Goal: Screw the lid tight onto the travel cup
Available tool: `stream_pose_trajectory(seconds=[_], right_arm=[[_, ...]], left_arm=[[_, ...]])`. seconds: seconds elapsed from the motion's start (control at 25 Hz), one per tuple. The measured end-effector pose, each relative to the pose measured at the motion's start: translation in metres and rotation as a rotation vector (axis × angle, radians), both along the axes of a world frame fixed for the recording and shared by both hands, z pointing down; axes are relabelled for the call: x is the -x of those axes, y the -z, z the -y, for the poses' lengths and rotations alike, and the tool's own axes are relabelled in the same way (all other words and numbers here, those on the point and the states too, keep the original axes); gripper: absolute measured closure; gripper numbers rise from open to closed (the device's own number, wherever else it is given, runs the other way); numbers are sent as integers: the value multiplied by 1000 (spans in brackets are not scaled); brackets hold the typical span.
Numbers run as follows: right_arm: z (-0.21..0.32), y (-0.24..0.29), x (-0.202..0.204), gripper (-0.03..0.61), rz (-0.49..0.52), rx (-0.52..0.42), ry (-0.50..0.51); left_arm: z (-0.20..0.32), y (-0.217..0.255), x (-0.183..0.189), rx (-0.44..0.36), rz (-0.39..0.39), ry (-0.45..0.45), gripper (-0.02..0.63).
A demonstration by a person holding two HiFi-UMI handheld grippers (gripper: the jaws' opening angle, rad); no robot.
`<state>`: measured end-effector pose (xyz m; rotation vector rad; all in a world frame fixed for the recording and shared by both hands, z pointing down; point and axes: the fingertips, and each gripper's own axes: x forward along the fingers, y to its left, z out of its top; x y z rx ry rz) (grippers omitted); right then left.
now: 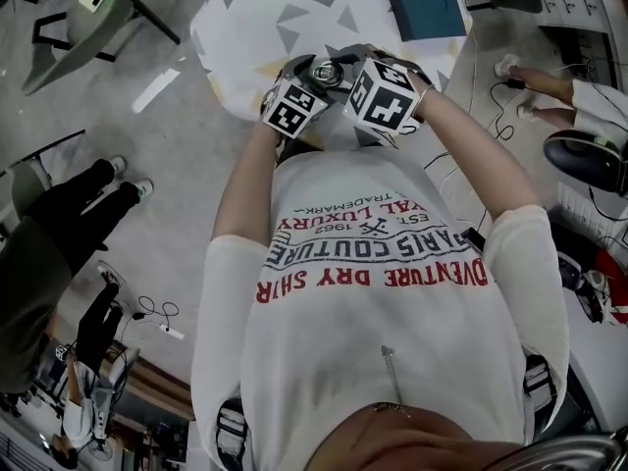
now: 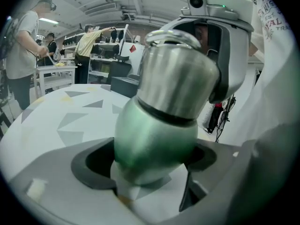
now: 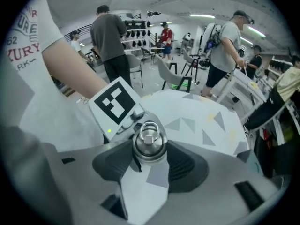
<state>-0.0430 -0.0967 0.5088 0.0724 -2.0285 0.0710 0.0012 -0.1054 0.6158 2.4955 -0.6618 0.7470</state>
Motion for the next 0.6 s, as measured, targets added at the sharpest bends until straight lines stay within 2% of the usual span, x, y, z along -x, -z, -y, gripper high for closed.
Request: stream_pose_trajectory(seconds=[0.12,0.36,0.52,0.6], right_arm=[[2,0,1,342,15,-13,-43],[-1,8,-5,325,37,-81,18],[5,29,-12,325,115,-92,-81],[13,44,-14,356,196,-125,-161]], left_arm=[[2,1,0,-8,-6,-4,179],[5,7,-3,-12,-29,-8,181],[2,8,1,-43,-4,-3,179],[1,17,6,-60,-16,-6,179]])
